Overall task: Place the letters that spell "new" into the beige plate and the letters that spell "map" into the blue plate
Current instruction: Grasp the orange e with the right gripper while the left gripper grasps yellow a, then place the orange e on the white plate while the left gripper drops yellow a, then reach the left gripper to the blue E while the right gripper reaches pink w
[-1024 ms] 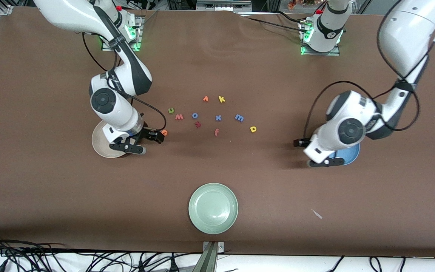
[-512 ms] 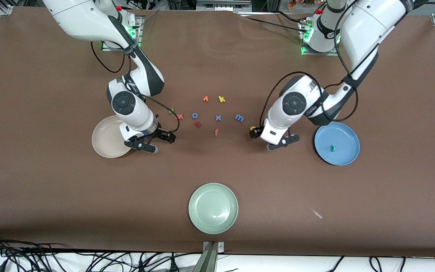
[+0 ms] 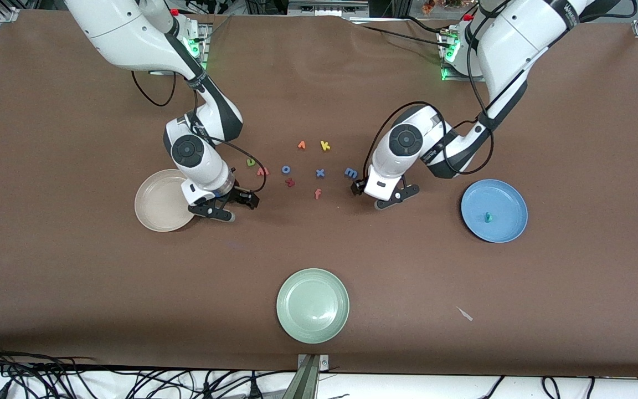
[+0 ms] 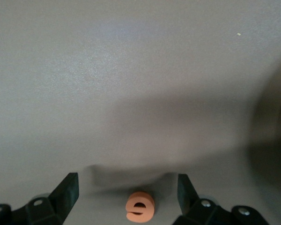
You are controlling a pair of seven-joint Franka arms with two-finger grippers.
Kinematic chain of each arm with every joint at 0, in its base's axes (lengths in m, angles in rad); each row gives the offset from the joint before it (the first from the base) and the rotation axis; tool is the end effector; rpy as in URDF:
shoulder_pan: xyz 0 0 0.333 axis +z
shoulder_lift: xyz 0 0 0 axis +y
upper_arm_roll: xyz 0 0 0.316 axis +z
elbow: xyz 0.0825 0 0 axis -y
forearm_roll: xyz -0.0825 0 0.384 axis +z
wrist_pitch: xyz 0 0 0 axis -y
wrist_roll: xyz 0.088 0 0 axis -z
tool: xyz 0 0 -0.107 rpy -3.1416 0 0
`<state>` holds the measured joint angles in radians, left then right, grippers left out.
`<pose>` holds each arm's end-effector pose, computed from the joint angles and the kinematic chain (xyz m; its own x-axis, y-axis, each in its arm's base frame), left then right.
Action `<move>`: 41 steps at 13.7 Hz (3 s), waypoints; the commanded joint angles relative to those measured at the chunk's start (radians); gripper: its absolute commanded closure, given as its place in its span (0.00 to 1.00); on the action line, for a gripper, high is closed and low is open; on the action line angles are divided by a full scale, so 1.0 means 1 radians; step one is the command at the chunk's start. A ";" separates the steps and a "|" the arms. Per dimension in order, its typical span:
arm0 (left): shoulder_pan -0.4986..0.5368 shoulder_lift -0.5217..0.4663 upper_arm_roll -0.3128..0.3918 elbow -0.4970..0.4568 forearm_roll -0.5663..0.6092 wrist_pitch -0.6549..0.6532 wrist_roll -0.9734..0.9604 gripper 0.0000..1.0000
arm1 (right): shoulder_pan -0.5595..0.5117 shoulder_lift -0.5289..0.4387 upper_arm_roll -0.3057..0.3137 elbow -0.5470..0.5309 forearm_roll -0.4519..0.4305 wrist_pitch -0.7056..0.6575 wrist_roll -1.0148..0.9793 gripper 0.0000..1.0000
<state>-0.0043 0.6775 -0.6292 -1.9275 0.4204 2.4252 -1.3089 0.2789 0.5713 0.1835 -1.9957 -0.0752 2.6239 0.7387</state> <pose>0.5070 -0.3538 0.1902 0.8950 0.4333 -0.1062 0.4386 -0.8981 0.0325 0.5494 0.2731 0.1805 0.9702 -0.2421 0.0127 -0.2401 -0.9667 -0.0890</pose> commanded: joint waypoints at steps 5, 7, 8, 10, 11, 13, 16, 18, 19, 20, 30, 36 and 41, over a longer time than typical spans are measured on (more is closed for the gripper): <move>-0.008 0.031 0.016 0.019 0.058 0.009 -0.040 0.37 | 0.000 -0.021 0.033 -0.046 -0.020 0.010 0.045 0.23; -0.011 0.031 0.016 0.019 0.058 0.009 -0.040 0.44 | 0.000 -0.021 0.034 -0.048 -0.021 0.012 0.045 0.31; -0.014 0.031 0.019 0.019 0.058 0.009 -0.040 0.48 | 0.000 -0.021 0.034 -0.048 -0.021 0.010 0.044 0.35; -0.046 0.037 0.049 0.022 0.058 0.009 -0.046 0.53 | 0.000 -0.025 0.034 -0.057 -0.021 0.010 0.044 0.42; -0.068 0.040 0.071 0.034 0.058 0.009 -0.055 0.56 | -0.001 -0.027 0.034 -0.058 -0.021 0.008 0.042 0.50; -0.082 0.044 0.083 0.041 0.057 0.006 -0.055 0.67 | -0.001 -0.030 0.034 -0.064 -0.021 0.010 0.041 0.69; -0.074 0.043 0.083 0.042 0.055 0.002 -0.055 0.89 | -0.003 -0.039 0.034 -0.069 -0.021 0.005 0.025 0.94; -0.066 0.028 0.082 0.048 0.057 -0.017 -0.047 0.99 | -0.007 -0.074 0.030 -0.052 -0.021 -0.057 -0.019 0.94; -0.063 0.013 0.082 0.064 0.055 -0.075 -0.038 1.00 | -0.015 -0.096 0.025 -0.017 -0.020 -0.136 -0.063 0.94; -0.057 0.008 0.079 0.105 0.043 -0.166 -0.005 1.00 | -0.027 -0.113 0.011 0.027 -0.018 -0.234 -0.128 0.94; 0.271 -0.070 0.068 0.171 -0.008 -0.500 0.745 0.98 | -0.096 -0.222 -0.134 -0.179 -0.012 -0.115 -0.567 0.86; 0.354 -0.053 0.074 0.169 0.051 -0.512 0.994 0.00 | -0.096 -0.254 -0.124 -0.186 -0.008 -0.111 -0.510 0.26; 0.316 -0.073 -0.027 0.168 -0.071 -0.514 0.479 0.00 | -0.093 -0.251 0.059 -0.147 -0.008 -0.196 -0.158 0.26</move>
<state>0.3404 0.6312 -0.6097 -1.7495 0.3739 1.9257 -0.6237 0.1852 0.3299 0.1771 -2.1431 -0.0841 2.4522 0.4500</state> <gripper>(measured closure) 0.097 0.260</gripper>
